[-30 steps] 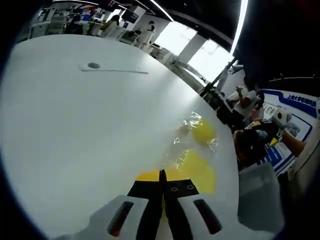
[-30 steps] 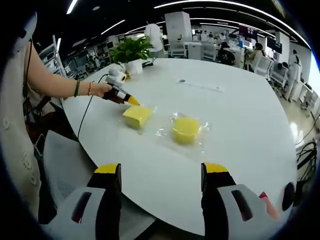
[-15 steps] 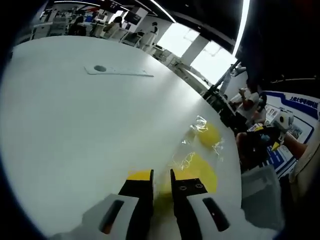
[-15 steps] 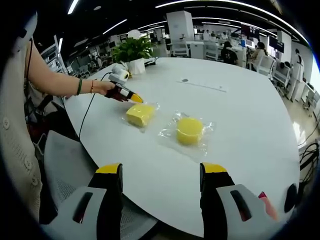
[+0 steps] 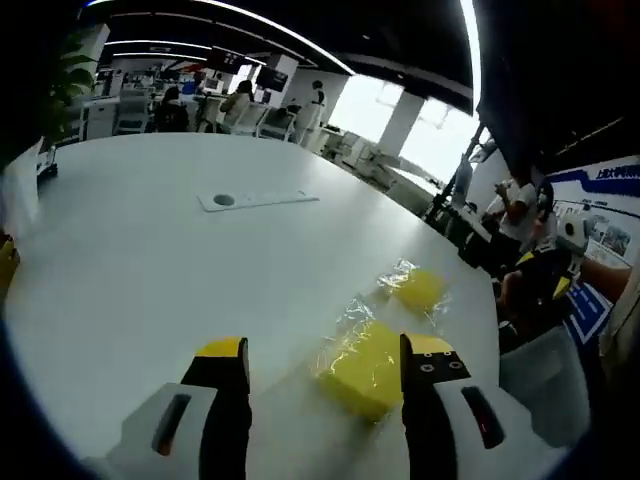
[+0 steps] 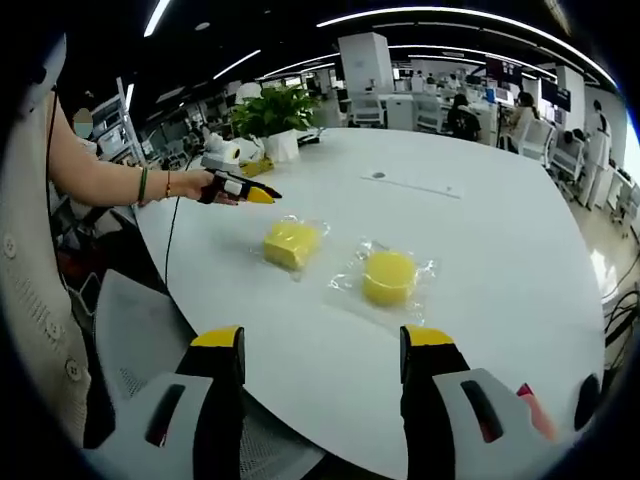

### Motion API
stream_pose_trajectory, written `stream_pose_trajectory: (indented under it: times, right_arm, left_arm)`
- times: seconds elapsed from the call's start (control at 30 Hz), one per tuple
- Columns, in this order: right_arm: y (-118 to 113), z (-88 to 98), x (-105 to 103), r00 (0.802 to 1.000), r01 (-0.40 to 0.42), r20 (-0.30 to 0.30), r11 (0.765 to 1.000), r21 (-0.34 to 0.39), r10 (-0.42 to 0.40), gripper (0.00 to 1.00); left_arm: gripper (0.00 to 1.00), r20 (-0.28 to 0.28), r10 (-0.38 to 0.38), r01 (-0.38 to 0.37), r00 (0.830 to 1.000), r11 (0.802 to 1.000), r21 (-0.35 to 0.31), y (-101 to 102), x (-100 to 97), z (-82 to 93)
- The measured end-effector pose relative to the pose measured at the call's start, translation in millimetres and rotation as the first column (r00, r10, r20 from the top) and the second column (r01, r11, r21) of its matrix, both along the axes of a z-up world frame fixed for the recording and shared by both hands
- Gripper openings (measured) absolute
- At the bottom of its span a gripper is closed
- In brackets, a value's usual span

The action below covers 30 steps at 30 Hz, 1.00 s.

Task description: Compare the silicone blocks by pressing each to a similar depth, holding the contact briefly, and releasing to observe deformation and rebound differences across the visible hardness samples.

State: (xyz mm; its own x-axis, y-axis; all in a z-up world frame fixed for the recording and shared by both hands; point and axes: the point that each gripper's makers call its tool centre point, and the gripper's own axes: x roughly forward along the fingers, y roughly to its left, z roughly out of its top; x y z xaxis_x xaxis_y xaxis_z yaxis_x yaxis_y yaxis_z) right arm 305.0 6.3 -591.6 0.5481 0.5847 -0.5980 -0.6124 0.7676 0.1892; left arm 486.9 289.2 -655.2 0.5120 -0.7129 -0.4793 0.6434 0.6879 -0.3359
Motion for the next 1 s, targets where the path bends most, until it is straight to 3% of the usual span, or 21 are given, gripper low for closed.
stream_pose_trajectory:
  times: [0.27,0.43,0.47,0.63,0.8,1.0]
  right_arm:
    - [3.6,5.5,-7.8,0.999,0.027,0.039,0.995,0.095,-0.031,0.62]
    - [9.2,5.2,-16.9,0.998,0.030,0.044,0.984,0.173,-0.038,0.67]
    - [10.0,3.9,-19.5,0.998,0.033,0.042,0.982,0.187,-0.041,0.68]
    - [16.9,-6.3,-32.5,0.999,0.015,0.026,0.978,0.209,-0.021,0.73]
    - [25.3,-6.6,-41.6,1.000,0.001,0.011,0.969,0.247,-0.004,0.76]
    - [30.0,-2.8,-45.7,1.000,-0.018,0.019,0.967,0.255,0.014,0.76]
  left_arm:
    - [0.68,0.132,0.050,-0.052,0.990,0.999,0.009,4.9,-58.7,53.0]
    - [0.74,0.200,0.128,-0.126,0.971,0.992,-0.019,8.7,-102.5,82.2]
    - [0.75,0.201,0.146,-0.145,0.969,0.989,-0.022,9.8,-118.2,87.7]
    - [0.80,0.169,0.217,-0.216,0.961,0.976,-0.026,12.8,-157.0,92.1]
    - [0.79,0.110,0.259,-0.257,0.960,0.966,-0.035,12.7,-193.1,84.6]
    - [0.80,0.065,0.304,-0.300,0.950,0.952,-0.063,15.2,-215.5,79.3]
